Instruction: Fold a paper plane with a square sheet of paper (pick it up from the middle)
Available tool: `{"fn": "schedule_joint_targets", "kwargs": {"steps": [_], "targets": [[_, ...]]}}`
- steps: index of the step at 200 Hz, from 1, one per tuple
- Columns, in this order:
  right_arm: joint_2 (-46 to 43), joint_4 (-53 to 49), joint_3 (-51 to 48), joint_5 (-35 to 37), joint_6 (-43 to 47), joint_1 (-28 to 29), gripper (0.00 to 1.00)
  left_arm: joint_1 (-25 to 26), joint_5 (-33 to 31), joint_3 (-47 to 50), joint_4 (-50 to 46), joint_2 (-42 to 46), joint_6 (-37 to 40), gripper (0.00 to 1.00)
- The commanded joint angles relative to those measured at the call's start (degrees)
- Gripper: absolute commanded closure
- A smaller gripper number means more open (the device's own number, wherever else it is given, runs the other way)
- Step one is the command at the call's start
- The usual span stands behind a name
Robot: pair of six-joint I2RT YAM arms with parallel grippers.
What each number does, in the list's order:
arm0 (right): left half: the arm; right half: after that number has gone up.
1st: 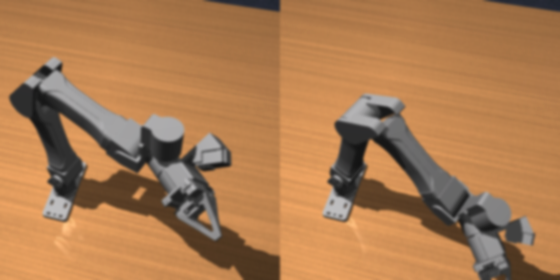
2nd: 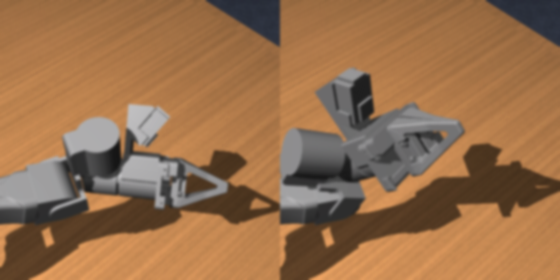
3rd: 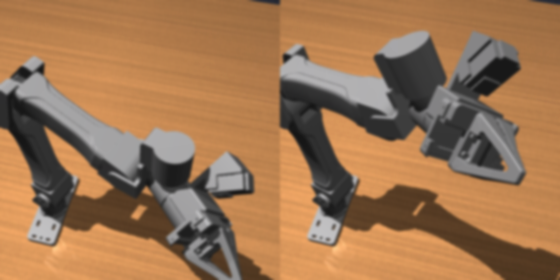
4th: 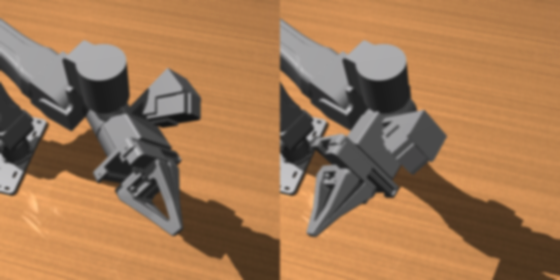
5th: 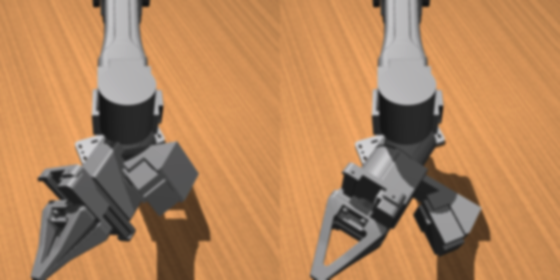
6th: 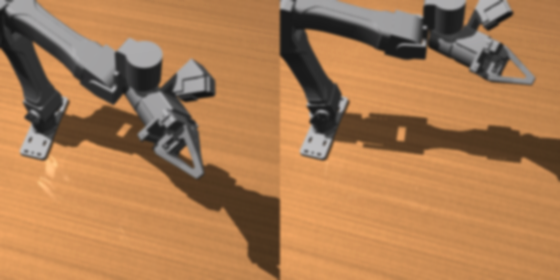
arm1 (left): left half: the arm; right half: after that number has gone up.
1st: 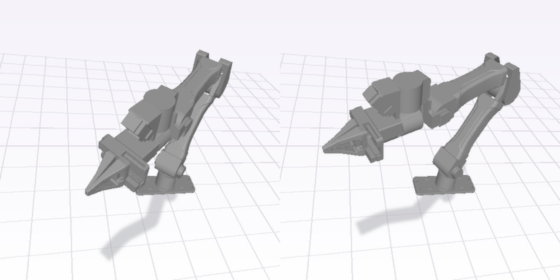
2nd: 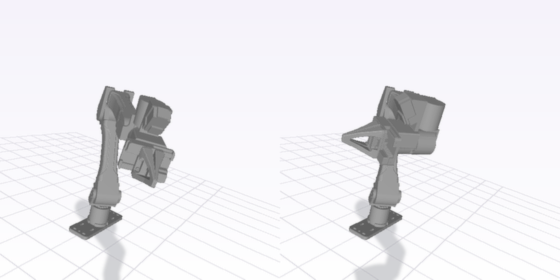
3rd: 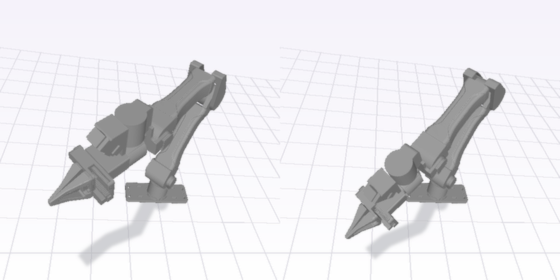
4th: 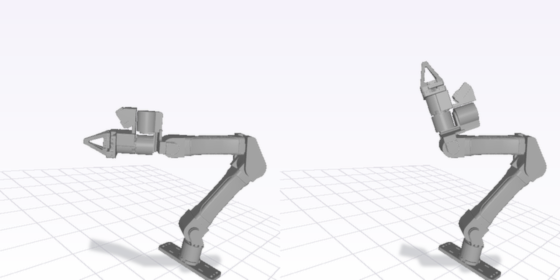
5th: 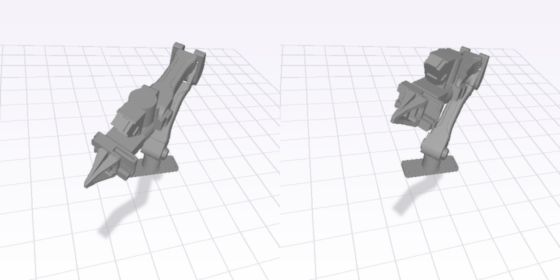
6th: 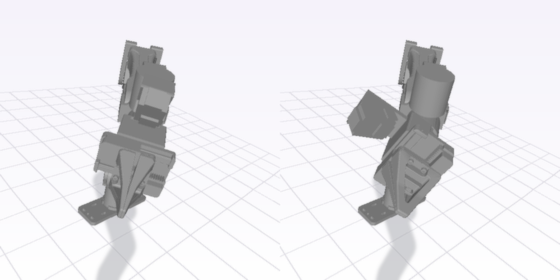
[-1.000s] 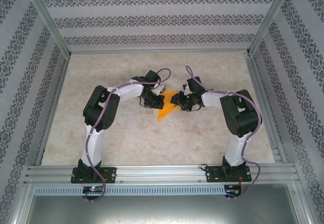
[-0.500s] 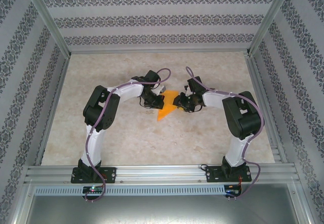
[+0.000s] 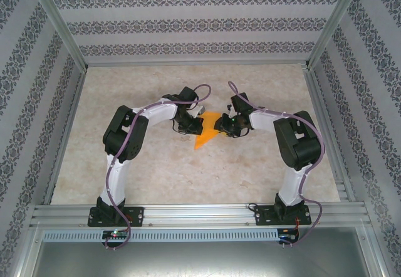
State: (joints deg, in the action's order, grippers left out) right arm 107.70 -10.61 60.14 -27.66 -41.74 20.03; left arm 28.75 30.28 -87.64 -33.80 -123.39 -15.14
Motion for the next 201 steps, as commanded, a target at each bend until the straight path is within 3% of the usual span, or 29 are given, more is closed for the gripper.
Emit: {"fn": "schedule_joint_targets", "kwargs": {"steps": [1, 56, 121, 201], "targets": [[1.0, -1.2, 1.5, 0.2, 1.1, 0.5, 0.74, -0.3, -3.3, 1.1, -1.3, -4.4, 1.5, 1.0], [1.9, -3.2, 3.0, 0.6, 1.9, 0.9, 0.81, -0.3, -3.2, 1.3, -1.2, -4.2, 1.5, 1.0], [0.2, -4.5, 3.5, 1.0, 2.3, 0.9, 1.0, -0.3, -3.2, 1.0, -1.6, -4.3, 1.9, 1.0], [-2.1, 4.4, 1.8, -5.7, -3.0, 0.4, 1.0, -0.5, -3.6, 1.0, -1.7, -4.4, 2.1, 1.0]]}}
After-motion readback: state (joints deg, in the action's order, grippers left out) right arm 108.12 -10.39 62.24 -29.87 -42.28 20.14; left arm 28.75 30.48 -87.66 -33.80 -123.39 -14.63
